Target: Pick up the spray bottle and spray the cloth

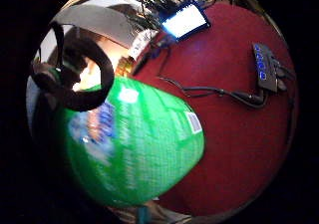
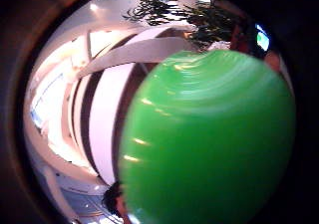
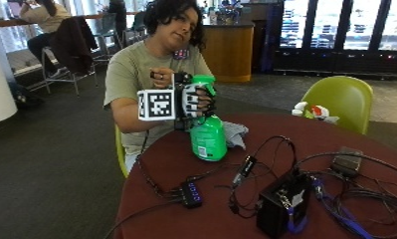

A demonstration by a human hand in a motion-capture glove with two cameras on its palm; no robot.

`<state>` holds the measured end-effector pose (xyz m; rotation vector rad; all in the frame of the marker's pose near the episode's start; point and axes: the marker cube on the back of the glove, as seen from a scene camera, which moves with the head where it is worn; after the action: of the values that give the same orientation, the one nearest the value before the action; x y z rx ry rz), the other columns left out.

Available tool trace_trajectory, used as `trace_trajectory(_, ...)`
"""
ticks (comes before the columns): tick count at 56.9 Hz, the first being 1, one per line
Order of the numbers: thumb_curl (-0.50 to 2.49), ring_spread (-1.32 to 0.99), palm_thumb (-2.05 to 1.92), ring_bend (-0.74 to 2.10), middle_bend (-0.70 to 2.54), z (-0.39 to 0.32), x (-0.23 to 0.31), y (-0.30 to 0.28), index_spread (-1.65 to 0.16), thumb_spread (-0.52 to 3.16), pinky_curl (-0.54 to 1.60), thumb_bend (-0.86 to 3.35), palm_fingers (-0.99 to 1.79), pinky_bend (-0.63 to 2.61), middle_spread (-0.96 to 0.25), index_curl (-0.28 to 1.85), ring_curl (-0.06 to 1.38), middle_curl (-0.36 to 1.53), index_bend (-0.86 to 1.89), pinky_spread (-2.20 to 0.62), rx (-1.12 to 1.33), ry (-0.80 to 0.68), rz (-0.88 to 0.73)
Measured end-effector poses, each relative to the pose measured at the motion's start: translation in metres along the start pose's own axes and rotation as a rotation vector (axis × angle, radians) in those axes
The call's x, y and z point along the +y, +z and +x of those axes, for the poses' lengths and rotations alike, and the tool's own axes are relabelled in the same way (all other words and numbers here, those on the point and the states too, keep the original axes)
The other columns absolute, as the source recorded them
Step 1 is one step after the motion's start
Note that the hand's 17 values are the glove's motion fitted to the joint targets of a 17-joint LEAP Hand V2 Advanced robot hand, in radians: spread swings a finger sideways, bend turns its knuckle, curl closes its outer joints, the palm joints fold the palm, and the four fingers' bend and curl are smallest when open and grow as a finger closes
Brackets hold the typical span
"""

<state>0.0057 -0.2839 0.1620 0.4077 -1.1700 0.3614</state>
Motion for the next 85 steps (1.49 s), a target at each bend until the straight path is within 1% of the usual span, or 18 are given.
trace_trajectory(4,0.55,-0.12,1.07,0.49,0.46,-0.02,0.001,-0.017,-0.22,0.68,0.34,0.05,1.26,0.24,-0.1,0.37,0.4,0.45,0.22,-0.05,0.055,-0.037,0.006)
trace_trajectory(8,0.57,-0.13,1.08,0.5,0.49,-0.043,0.0,-0.032,-0.23,0.61,0.36,0.02,1.32,0.29,-0.12,0.4,0.42,0.48,0.23,-0.11,0.106,-0.034,-0.045)
trace_trajectory(10,0.58,-0.14,1.06,0.5,0.51,-0.056,0.0,-0.038,-0.23,0.59,0.38,0.0,1.36,0.31,-0.13,0.42,0.43,0.48,0.25,-0.14,0.123,-0.03,-0.086)
trace_trajectory(17,0.62,-0.16,1.04,0.54,0.54,-0.099,0.001,-0.049,-0.24,0.52,0.4,-0.03,1.35,0.35,-0.14,0.46,0.45,0.51,0.29,-0.18,0.236,-0.025,-0.244)
trace_trajectory(23,0.65,-0.17,1.04,0.55,0.56,-0.133,0.004,-0.044,-0.25,0.48,0.41,-0.03,1.34,0.37,-0.16,0.49,0.47,0.52,0.31,-0.21,0.417,-0.017,-0.375)
trace_trajectory(27,0.66,-0.17,1.03,0.57,0.57,-0.145,0.004,-0.034,-0.25,0.46,0.41,-0.02,1.34,0.38,-0.16,0.51,0.48,0.52,0.32,-0.22,0.56,0.027,-0.473)
trace_trajectory(33,0.68,-0.17,1.02,0.58,0.57,-0.145,0.01,-0.011,-0.25,0.42,0.42,-0.03,1.34,0.39,-0.17,0.53,0.49,0.53,0.33,-0.22,0.762,0.129,-0.641)
trace_trajectory(41,0.71,-0.17,1.02,0.59,0.59,-0.125,0.025,0.024,-0.25,0.39,0.42,-0.03,1.33,0.39,-0.17,0.55,0.49,0.54,0.34,-0.22,1.002,0.305,-0.887)
trace_trajectory(52,0.74,-0.18,1.01,0.58,0.59,-0.08,0.043,0.053,-0.25,0.39,0.42,-0.03,1.31,0.4,-0.17,0.57,0.49,0.54,0.34,-0.21,1.267,0.42,-1.071)
trace_trajectory(62,0.75,-0.19,1.0,0.57,0.59,-0.04,0.055,0.068,-0.25,0.4,0.42,-0.03,1.3,0.41,-0.18,0.58,0.49,0.54,0.33,-0.2,1.363,0.516,-1.186)
trace_trajectory(74,0.77,-0.19,1.0,0.57,0.59,-0.003,0.071,0.079,-0.26,0.42,0.42,-0.03,1.29,0.4,-0.18,0.6,0.49,0.54,0.31,-0.18,1.383,0.635,-1.29)
trace_trajectory(79,0.77,-0.19,1.01,0.56,0.58,-0.003,0.069,0.08,-0.26,0.44,0.42,-0.02,1.27,0.39,-0.18,0.6,0.49,0.54,0.31,-0.18,1.361,0.635,-1.292)
trace_trajectory(85,0.78,-0.19,1.01,0.55,0.58,-0.024,0.061,0.084,-0.26,0.46,0.41,-0.02,1.27,0.39,-0.18,0.61,0.49,0.54,0.29,-0.17,1.233,0.576,-1.248)
